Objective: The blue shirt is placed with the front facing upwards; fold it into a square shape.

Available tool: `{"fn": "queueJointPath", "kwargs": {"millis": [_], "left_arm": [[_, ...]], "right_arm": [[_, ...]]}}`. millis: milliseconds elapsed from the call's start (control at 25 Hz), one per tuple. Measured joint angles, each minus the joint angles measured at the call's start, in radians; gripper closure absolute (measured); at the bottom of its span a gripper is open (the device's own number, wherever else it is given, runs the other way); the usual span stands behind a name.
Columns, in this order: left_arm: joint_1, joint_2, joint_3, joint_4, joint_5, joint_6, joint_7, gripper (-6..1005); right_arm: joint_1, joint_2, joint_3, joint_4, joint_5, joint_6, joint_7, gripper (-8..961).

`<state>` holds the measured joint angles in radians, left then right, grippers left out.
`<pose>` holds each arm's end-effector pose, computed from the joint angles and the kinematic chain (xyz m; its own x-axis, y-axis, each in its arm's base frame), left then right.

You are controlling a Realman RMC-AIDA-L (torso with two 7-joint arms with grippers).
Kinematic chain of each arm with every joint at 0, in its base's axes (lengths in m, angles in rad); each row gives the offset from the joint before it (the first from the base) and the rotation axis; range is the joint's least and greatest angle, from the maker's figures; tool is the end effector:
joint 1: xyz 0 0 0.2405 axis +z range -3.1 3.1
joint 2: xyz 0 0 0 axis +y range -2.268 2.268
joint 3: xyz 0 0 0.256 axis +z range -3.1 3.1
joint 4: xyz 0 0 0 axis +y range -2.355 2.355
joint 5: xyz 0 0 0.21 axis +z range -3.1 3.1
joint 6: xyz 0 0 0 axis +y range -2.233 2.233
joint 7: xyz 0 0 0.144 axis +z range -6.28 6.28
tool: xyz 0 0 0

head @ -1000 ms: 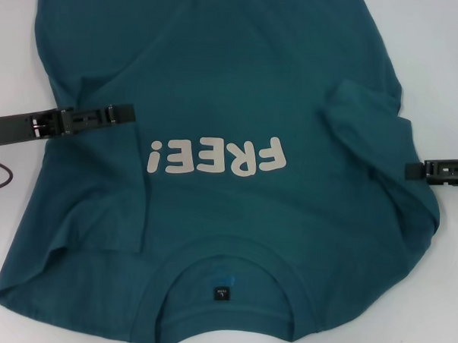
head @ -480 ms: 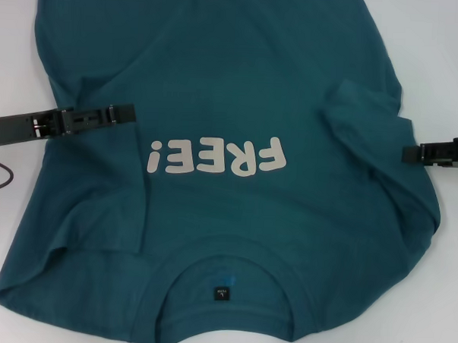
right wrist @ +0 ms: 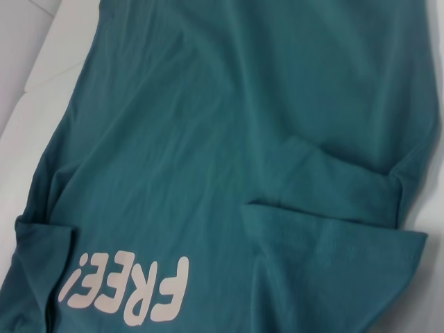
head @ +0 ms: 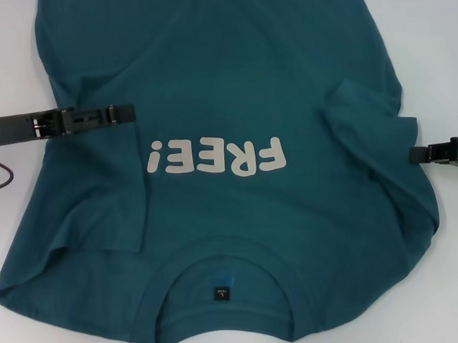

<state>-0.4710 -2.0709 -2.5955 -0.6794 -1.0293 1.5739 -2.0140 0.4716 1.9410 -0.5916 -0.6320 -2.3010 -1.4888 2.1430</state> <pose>-0.2985 0.3134 0.0164 0.2909 0.8072 0.5136 0.9005 -0.4124 0.1381 0.3494 0.3115 0.0487 0.2420 -0.8992 -0.3645 -0.9695 -0.2394 -0.0533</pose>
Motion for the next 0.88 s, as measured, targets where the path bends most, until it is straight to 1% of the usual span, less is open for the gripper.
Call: {"fn": "queueJointPath", "kwargs": {"millis": [40,320,440,560,680,800,880], "left_arm": [[0.000,0.000,0.000,0.001,0.000,0.000,0.000,81],[0.000,0.000,0.000,0.012,0.000,-0.005,0.002,81],[0.000,0.000,0.000,0.013,0.000,-0.010,0.003,81],[0.000,0.000,0.000,0.013,-0.001,-0.011,0.003,81],[0.000,0.000,0.000,0.014,-0.004,-0.011,0.003,81],[0.000,0.000,0.000,0.014,-0.007,-0.011,0.003,81],[-0.004,0.000,0.000,0.014,-0.008,-0.011,0.002,81]], "right_arm": [[0.000,0.000,0.000,0.000,0.000,-0.001,-0.002,792],[0.002,0.000,-0.001,-0.002,0.000,-0.008,-0.008,954],[0.001,-0.001,0.007,-0.009,0.003,-0.034,-0.022,945],[0.001,-0.004,0.023,-0.016,0.019,-0.104,-0.061,936],[0.007,-0.007,0.018,-0.018,0.034,-0.163,-0.088,927],[0.021,-0.003,0.009,-0.031,0.031,-0.207,-0.108,918],[0.025,-0.002,0.007,-0.035,0.031,-0.212,-0.109,912]]}}
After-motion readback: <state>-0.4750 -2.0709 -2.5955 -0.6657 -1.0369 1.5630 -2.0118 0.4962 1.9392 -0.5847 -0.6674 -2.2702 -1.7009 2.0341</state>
